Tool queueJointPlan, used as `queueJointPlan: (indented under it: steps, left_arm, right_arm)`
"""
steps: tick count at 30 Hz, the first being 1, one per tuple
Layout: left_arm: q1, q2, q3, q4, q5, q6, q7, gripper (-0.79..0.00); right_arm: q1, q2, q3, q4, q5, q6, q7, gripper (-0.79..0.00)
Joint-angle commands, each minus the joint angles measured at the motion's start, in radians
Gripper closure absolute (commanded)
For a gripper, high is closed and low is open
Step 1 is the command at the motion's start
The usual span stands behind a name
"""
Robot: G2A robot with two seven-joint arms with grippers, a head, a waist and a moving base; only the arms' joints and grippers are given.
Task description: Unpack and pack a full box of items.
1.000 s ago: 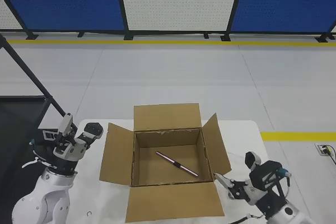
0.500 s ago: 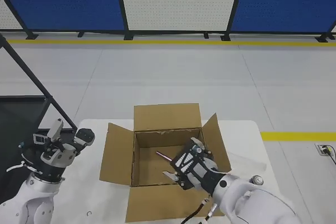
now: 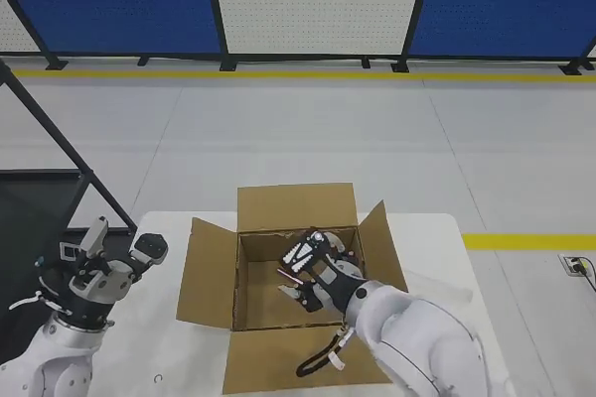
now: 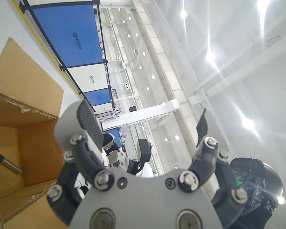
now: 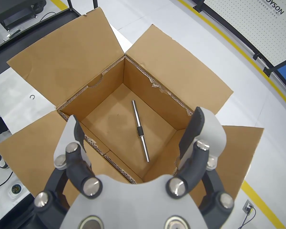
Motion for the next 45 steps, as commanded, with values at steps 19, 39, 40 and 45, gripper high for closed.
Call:
queueJointPlan:
  steps: [19, 39, 40, 45]
  left_arm:
    - [0.014, 0.007, -0.004, -0.024, -0.042, 0.058, -0.021, -0.785]
    - [0.009, 0.015, 0.004, -0.027, -0.043, 0.062, -0.010, -0.785]
    - [0.009, 0.015, 0.005, -0.027, -0.043, 0.062, -0.010, -0.785]
    - [0.007, 0.018, 0.007, -0.027, -0.040, 0.060, -0.018, -0.785]
  right_arm:
    - [0.368, -0.080, -0.224, 0.702, 0.158, -0.084, -0.043, -0.785]
    - [0.539, -0.164, -0.347, 1.178, 0.270, -0.187, 0.004, -0.597]
    - [0.541, -0.167, -0.352, 1.190, 0.270, -0.190, 0.004, -0.585]
    - [0.556, -0.185, -0.377, 1.255, 0.269, -0.189, 0.000, -0.536]
